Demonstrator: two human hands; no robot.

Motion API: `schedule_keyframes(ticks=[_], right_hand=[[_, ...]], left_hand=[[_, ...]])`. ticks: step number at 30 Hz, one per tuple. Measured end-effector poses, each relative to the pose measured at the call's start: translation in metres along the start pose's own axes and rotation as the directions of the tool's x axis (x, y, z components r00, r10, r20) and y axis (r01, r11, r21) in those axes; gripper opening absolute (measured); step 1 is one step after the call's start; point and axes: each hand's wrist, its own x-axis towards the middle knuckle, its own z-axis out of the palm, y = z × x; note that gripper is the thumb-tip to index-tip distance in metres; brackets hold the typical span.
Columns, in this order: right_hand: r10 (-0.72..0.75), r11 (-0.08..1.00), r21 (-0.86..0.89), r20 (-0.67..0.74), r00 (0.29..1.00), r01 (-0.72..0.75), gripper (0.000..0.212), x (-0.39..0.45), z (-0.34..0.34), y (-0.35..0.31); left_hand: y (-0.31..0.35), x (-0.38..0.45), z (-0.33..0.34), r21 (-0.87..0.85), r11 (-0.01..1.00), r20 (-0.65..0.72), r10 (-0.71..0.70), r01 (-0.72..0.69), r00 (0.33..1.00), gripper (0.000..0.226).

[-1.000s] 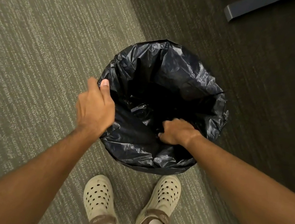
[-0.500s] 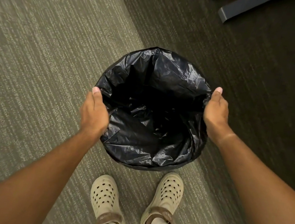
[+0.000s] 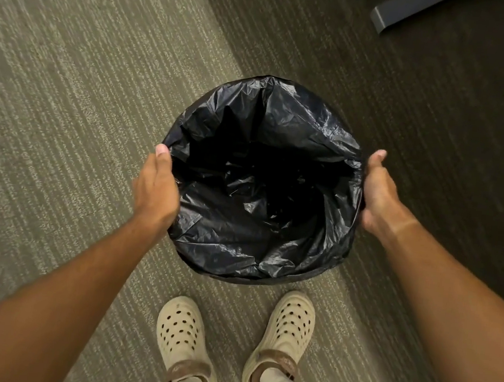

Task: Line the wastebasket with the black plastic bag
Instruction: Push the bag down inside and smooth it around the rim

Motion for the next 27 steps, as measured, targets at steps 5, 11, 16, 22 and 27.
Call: schedule_keyframes(ticks=[5, 11, 16, 22, 27], right_hand=[[-0.061, 0.994, -0.110, -0.332, 0.941, 0.026, 0.062, -0.040, -0.008, 0.045], [0.035, 0.998, 0.067, -0.518, 0.854, 0.000, 0.066, -0.063, 0.037, 0.069], [0.111, 0.993, 0.099, -0.498, 0.860, -0.070, 0.074, -0.053, 0.029, 0.072], [-0.311, 0.935, -0.316, -0.513, 0.800, 0.161, 0.055, -0.049, 0.006, 0.038], [-0.273, 0.943, -0.302, -0.461, 0.845, 0.140, 0.035, -0.052, 0.011, 0.033]], left_hand=[[-0.005, -0.028, -0.001, -0.097, 0.980, -0.192, -0.191, 0.175, 0.963, 0.049], [-0.009, -0.073, 0.031, -0.255, 0.857, -0.176, -0.496, 0.448, 0.850, 0.074], [-0.009, -0.070, 0.036, -0.398, 0.822, -0.174, -0.504, 0.407, 0.846, 0.069], [-0.008, -0.042, 0.000, -0.151, 0.951, -0.328, -0.307, 0.271, 0.893, 0.049], [0.005, -0.045, 0.001, -0.185, 0.956, -0.317, -0.278, 0.228, 0.907, 0.027]])
